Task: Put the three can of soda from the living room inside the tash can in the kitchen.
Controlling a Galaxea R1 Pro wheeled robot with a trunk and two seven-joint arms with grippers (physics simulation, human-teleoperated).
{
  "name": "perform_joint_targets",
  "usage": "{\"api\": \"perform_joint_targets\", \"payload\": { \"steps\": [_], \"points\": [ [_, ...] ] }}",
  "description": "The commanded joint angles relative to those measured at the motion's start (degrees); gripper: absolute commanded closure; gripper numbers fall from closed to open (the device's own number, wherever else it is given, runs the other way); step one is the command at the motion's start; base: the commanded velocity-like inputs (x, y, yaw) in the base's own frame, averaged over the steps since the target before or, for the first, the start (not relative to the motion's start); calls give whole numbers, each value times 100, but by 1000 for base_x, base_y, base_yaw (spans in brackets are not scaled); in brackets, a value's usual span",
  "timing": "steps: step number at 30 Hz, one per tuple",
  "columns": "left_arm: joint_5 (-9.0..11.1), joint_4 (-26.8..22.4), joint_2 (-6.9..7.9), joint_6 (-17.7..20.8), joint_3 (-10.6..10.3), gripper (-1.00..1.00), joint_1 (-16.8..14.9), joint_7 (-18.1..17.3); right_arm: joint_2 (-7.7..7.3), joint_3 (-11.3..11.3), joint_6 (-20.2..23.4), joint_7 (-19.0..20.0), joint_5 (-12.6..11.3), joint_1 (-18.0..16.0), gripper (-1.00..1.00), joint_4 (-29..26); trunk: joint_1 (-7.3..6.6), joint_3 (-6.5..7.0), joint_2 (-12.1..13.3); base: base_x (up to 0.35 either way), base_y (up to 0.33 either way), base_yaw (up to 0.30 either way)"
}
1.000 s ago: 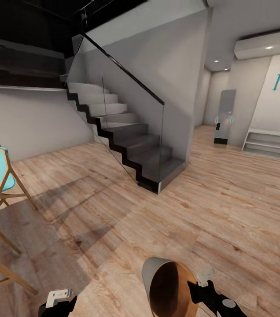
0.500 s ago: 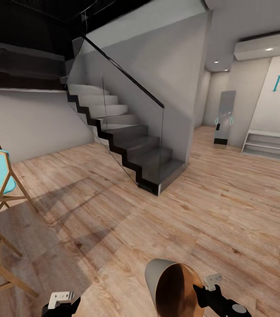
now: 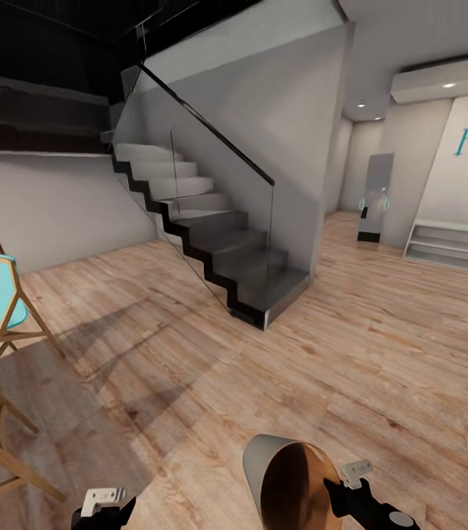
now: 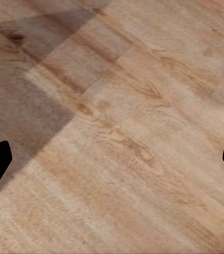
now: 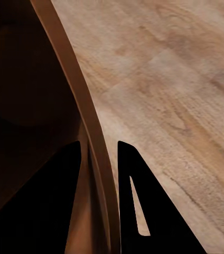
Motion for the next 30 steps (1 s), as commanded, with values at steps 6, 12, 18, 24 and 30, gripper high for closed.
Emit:
{"api": "perform_joint_targets", "payload": {
  "steps": [6, 12, 18, 24, 30],
  "points": [
    [6, 1, 0, -6, 0, -100, 0, -7, -1, -27, -50, 47, -45, 6, 100, -20, -133, 112, 242, 0, 0, 0],
    [6, 1, 0, -7, 0, -100, 0, -93, 1, -25, -77, 47, -45, 32, 100, -12, -264, 257, 482, 0, 0, 0],
    [7, 1, 0, -7, 0, -100, 0, -103, 1, -26, -83, 47, -45, 80, 100, -12, -396, 415, 723, 0, 0, 0],
    [11, 1, 0, -10, 0, -100, 0, -106, 1, -31, -77, 47, -45, 92, 100, -9, -528, 552, 964, 0, 0, 0],
    [13, 1, 0, -13, 0, -100, 0, -106, 1, -28, -76, 47, -45, 93, 100, -8, -660, 664, 1204, 0, 0, 0]
  ]
}}
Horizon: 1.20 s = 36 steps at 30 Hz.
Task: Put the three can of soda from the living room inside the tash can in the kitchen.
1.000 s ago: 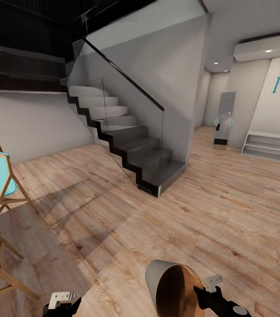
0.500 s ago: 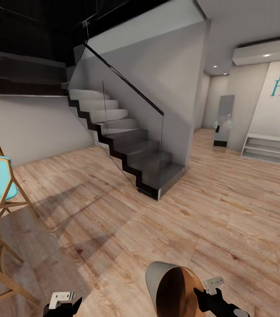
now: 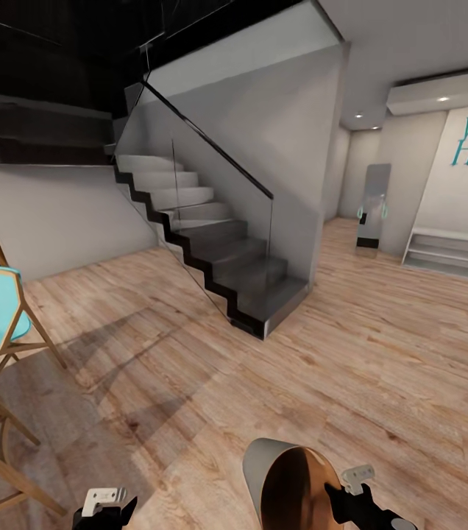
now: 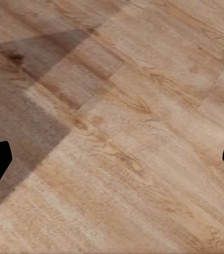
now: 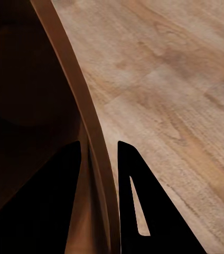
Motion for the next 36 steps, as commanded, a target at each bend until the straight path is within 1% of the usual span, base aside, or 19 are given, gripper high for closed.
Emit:
{"api": "perform_joint_targets", "payload": {
  "steps": [1, 13, 17, 22, 30, 33, 34, 36],
  "points": [
    [-1, 1, 0, 2, 0, -100, 0, 0, 1, -20, 3, 48, -43, -3, 100, -11, -23, 19, 41, 0, 0, 0],
    [2, 1, 0, -3, -1, -100, 0, 0, 1, -24, 4, 48, -43, -2, 100, -14, -286, 235, 523, 0, 0, 0],
    [2, 1, 0, -31, 0, -100, 0, 0, 7, -26, 4, 45, -43, -2, 100, -14, -286, 235, 523, 0, 0, 0],
    [2, 1, 0, -218, 0, -100, 0, 0, 9, -27, 4, 40, -43, -2, 100, -14, -286, 235, 523, 0, 0, 0],
    [5, 1, 0, -280, 0, -100, 0, 7, 10, -30, 4, 36, -48, -2, 100, -11, -286, 235, 523, 0, 0, -14],
    [7, 1, 0, -283, 0, -100, 0, 8, 10, -84, 9, 35, -52, -2, 100, -8, -286, 235, 523, 0, 0, -155],
    [9, 1, 0, -284, 0, -100, 0, 8, 10, -188, 11, 37, -52, -2, 100, -8, -286, 236, 523, 0, 0, -211],
    [10, 1, 0, -284, 0, -100, 0, 9, 10, -277, 12, 38, -52, -2, 100, -7, -286, 238, 523, 0, 0, -224]
  ]
}}
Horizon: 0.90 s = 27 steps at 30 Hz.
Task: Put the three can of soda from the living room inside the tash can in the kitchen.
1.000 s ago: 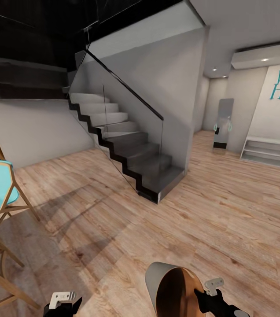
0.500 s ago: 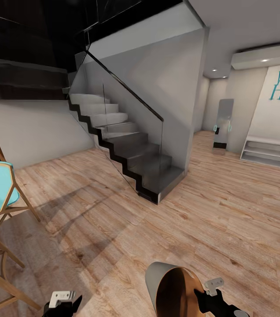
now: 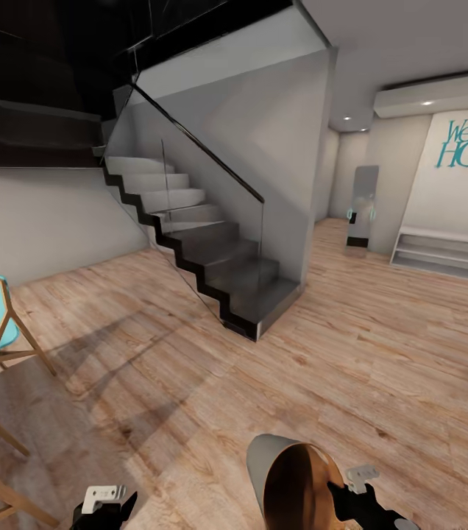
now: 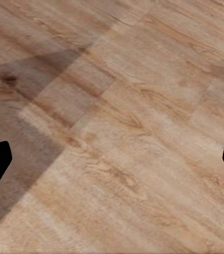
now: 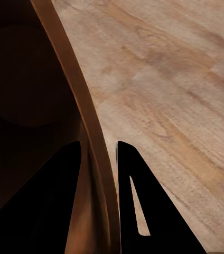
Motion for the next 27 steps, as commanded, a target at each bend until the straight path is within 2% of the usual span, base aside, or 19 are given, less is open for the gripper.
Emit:
{"api": "perform_joint_targets", "payload": {
  "steps": [1, 10, 15, 21, 27],
  "points": [
    [0, 0, 0, 0, 0, -100, 0, 0, 1, -24, 1, 53, -33, -1, 100, -8, 0, 2, 0, 0, 0, -234],
    [-6, 0, 0, -8, 0, -100, 0, 0, 0, -99, 1, 54, -33, -3, 100, -11, 0, 20, 0, 0, 0, -243],
    [-3, 0, 0, -9, 0, -100, 0, 0, 9, -107, 13, 75, -36, -2, 100, -21, 0, 23, 0, 0, 0, -91],
    [-6, 0, 0, -10, 0, -100, 0, 0, -13, -414, 74, 549, -172, -4, 100, 6, 0, -10, 0, 0, 0, -90],
    [-7, 0, 0, -10, 0, -100, 0, 0, -43, -540, 86, 812, -215, -9, 100, 11, 0, -51, 0, 0, 0, -152]
  ]
}}
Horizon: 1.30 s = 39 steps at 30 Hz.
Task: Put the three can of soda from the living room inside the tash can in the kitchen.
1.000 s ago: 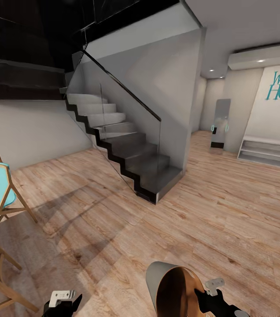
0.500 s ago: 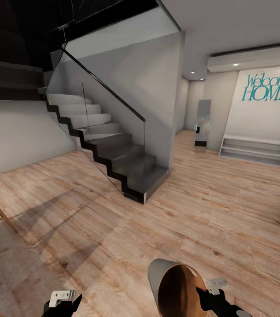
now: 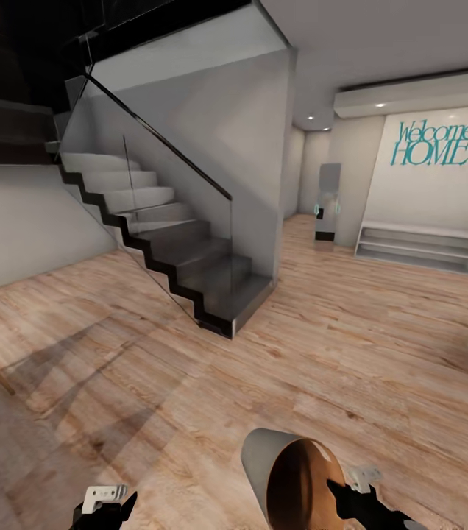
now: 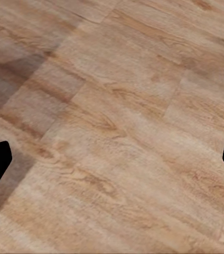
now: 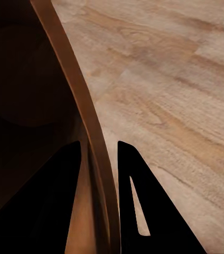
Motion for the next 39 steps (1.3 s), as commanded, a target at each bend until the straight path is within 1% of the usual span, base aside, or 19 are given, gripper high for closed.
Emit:
{"api": "perform_joint_targets", "payload": {
  "steps": [1, 13, 24, 39],
  "points": [
    [0, 0, 0, 0, 0, -100, 0, 0, -1, -25, 3, 65, -51, -3, 100, -9, 0, -6, 0, 0, 0, -168],
    [-1, 0, 0, 0, 0, -100, 0, 0, -7, -44, 0, 128, -60, -4, 100, -8, 0, -60, 0, 0, 0, -205],
    [-1, 0, 0, 0, 0, -100, 0, 0, -7, -49, -3, 128, -60, -4, 100, -8, 0, -69, 0, 2, 0, -233],
    [-1, 0, 0, 0, 0, -100, 0, 0, -7, -77, 5, 128, -67, -4, 100, -8, 0, -69, 0, 79, 11, -237]
  ]
}}
